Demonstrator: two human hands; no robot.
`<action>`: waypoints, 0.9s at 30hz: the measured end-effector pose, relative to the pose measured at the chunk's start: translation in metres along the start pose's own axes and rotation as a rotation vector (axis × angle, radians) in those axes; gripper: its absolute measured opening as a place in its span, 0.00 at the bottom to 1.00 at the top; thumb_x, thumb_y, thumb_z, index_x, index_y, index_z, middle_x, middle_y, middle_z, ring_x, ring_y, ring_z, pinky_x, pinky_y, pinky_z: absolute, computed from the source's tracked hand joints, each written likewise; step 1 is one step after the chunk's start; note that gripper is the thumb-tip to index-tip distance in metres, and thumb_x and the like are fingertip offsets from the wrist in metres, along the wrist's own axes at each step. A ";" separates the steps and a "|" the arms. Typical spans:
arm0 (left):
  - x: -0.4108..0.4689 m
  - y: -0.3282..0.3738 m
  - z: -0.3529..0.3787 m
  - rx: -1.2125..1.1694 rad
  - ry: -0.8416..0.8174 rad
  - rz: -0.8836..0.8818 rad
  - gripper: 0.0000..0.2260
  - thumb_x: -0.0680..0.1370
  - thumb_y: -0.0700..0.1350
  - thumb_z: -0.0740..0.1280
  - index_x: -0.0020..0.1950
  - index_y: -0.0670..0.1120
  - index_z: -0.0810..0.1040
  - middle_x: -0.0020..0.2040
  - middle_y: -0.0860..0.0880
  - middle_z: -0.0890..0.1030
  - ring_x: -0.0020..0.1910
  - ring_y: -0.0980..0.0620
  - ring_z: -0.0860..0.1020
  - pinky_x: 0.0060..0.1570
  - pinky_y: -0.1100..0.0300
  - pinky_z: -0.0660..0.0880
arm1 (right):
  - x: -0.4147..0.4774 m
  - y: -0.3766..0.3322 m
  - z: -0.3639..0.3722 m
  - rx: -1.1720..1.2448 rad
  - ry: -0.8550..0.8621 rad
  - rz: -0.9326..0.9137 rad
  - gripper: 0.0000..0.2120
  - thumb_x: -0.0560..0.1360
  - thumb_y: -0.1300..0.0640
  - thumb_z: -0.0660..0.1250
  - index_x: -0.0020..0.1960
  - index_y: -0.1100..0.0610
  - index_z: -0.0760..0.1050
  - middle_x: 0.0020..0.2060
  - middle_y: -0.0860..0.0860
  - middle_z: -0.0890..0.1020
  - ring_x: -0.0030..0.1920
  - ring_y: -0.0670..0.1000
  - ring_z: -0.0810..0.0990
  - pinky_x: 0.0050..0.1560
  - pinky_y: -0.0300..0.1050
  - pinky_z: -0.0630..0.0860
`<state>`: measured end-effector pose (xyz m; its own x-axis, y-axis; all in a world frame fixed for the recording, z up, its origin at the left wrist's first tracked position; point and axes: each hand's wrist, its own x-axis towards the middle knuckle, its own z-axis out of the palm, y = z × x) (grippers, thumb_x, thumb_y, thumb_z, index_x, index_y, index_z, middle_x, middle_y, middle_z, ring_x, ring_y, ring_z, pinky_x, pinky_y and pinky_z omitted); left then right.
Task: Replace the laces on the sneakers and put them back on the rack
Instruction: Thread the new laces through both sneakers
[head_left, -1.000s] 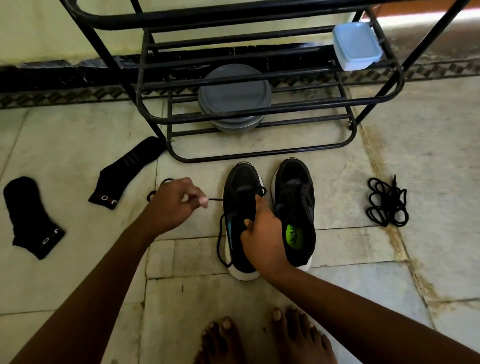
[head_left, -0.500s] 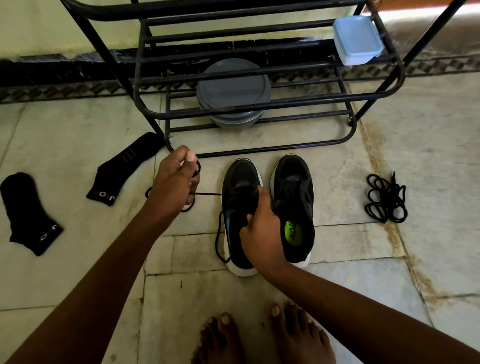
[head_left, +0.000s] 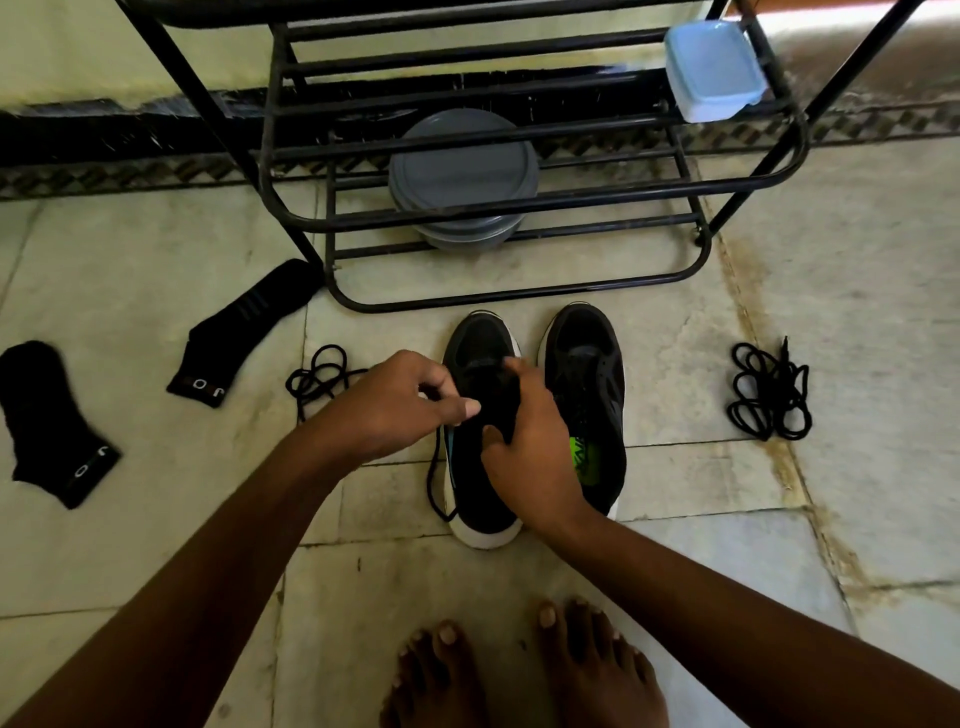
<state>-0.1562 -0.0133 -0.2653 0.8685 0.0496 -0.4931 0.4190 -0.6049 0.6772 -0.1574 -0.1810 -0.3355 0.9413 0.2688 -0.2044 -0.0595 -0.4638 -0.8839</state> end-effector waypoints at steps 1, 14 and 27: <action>-0.002 0.001 0.001 -0.047 -0.036 0.013 0.11 0.78 0.51 0.73 0.38 0.48 0.83 0.35 0.55 0.82 0.37 0.63 0.79 0.46 0.58 0.73 | 0.001 0.001 -0.003 -0.072 -0.026 -0.045 0.30 0.75 0.66 0.67 0.74 0.50 0.68 0.73 0.52 0.69 0.71 0.51 0.71 0.72 0.47 0.71; 0.019 -0.045 0.023 -0.031 0.176 0.013 0.09 0.79 0.37 0.70 0.53 0.51 0.82 0.50 0.50 0.82 0.38 0.53 0.80 0.43 0.57 0.78 | 0.002 0.017 -0.009 -0.212 -0.002 -0.228 0.09 0.75 0.63 0.73 0.54 0.56 0.86 0.65 0.52 0.77 0.67 0.54 0.74 0.68 0.49 0.75; 0.022 -0.075 0.036 -0.117 0.216 0.070 0.05 0.83 0.42 0.64 0.49 0.51 0.73 0.44 0.54 0.80 0.42 0.62 0.79 0.46 0.57 0.75 | 0.008 0.005 -0.026 0.149 0.027 -0.087 0.07 0.81 0.58 0.68 0.54 0.51 0.85 0.49 0.43 0.84 0.50 0.45 0.83 0.55 0.51 0.82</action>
<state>-0.1779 0.0046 -0.3473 0.9277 0.1873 -0.3229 0.3726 -0.5173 0.7704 -0.1419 -0.2027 -0.3305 0.9534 0.2789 -0.1150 -0.0242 -0.3093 -0.9506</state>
